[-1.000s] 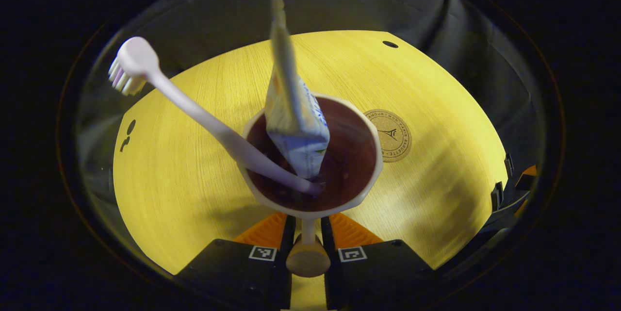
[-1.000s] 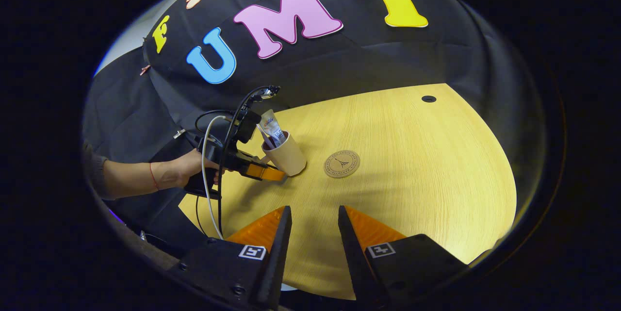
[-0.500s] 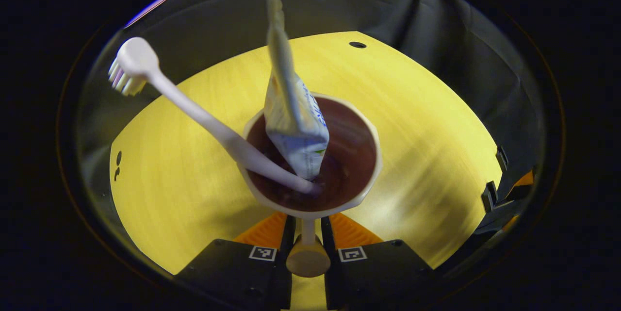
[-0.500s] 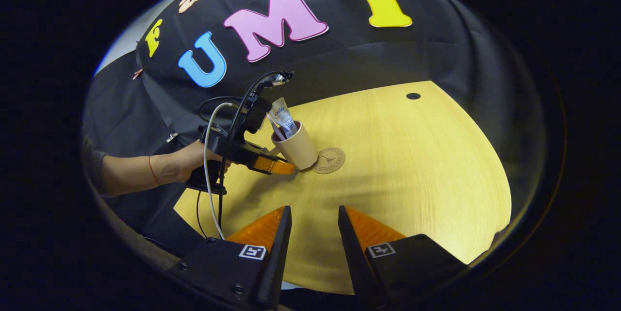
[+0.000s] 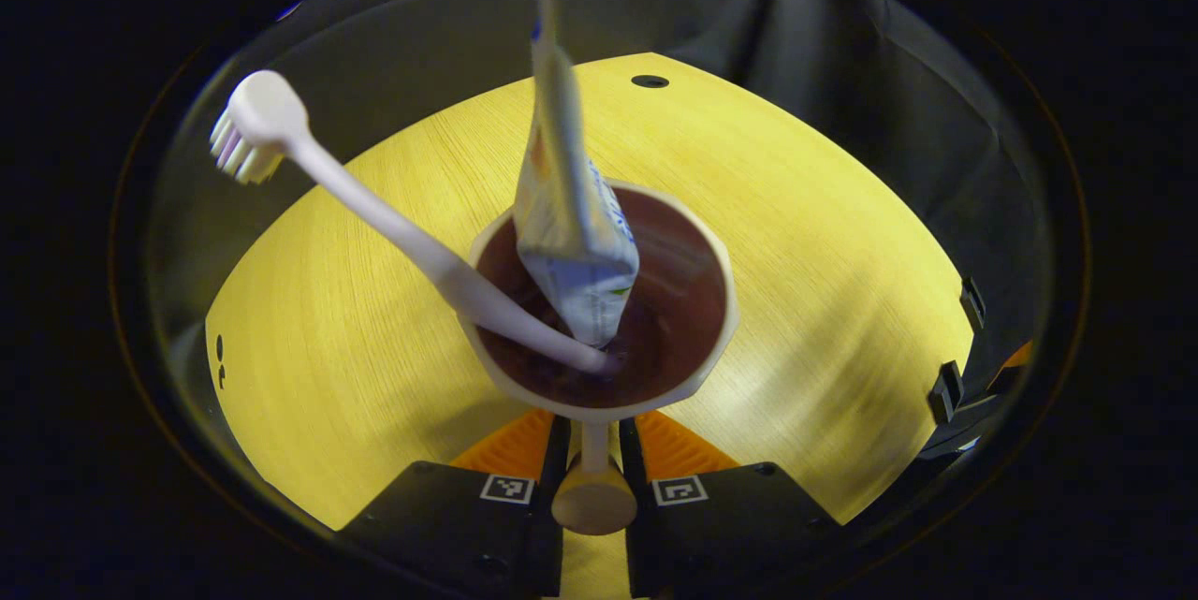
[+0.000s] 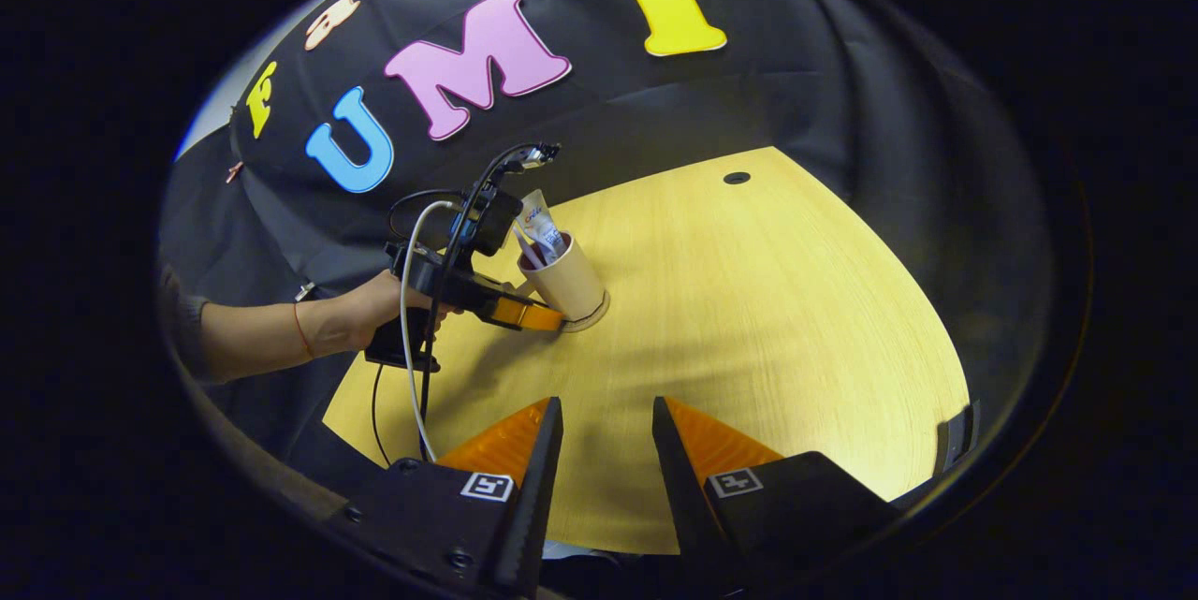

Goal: Put the toothbrush and toothpaste on the desktop into the cup, then pick up the cup and place it on the coaster on the desktop.

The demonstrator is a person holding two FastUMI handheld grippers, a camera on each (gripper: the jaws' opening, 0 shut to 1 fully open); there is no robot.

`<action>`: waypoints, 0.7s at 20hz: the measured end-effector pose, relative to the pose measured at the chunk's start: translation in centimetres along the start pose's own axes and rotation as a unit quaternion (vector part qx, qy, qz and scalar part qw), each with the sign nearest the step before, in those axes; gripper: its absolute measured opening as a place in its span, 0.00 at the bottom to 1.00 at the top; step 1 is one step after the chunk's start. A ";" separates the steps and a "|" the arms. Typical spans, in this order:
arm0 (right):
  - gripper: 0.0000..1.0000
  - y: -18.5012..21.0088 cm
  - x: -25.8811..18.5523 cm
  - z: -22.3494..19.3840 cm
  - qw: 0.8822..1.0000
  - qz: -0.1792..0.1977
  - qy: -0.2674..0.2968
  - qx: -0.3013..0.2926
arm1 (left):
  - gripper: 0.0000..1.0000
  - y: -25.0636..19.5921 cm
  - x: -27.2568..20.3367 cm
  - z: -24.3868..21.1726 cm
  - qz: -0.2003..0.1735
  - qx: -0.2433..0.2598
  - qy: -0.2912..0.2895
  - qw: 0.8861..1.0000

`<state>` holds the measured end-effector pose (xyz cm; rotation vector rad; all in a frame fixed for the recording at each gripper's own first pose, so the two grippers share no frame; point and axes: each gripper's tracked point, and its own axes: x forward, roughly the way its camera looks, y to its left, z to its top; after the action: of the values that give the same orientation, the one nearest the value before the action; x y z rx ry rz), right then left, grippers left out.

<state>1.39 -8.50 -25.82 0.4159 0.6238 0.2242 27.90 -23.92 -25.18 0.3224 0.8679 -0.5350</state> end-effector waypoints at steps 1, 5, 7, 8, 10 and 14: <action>0.60 -0.3 -0.1 -0.1 1.000 -0.004 0.001 0.002 | 0.36 0.1 0.1 -0.1 0.000 -0.002 0.002 1.000; 0.60 -0.9 -0.3 -0.2 1.000 -0.013 0.003 0.012 | 0.37 0.1 0.2 -0.5 0.004 -0.002 0.004 1.000; 0.60 -1.0 -0.5 -0.2 1.000 -0.014 0.002 0.015 | 0.41 0.6 0.2 -0.3 0.014 0.004 0.001 1.000; 0.60 -0.8 -0.4 -0.1 1.000 -0.014 0.002 0.014 | 0.45 0.8 0.2 -0.4 0.018 0.006 -0.001 1.000; 0.60 -0.7 -0.4 -0.3 1.000 -0.014 0.004 0.011 | 0.72 0.6 -0.1 -0.5 0.014 0.003 0.000 1.000; 0.60 0.0 -0.2 -0.1 1.000 -0.011 0.005 0.007 | 0.92 0.9 -1.0 -0.6 0.036 0.016 -0.014 0.999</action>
<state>1.21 -8.53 -25.80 0.4221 0.6407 0.2010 27.57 -22.58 -24.71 0.3726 0.8182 -0.4858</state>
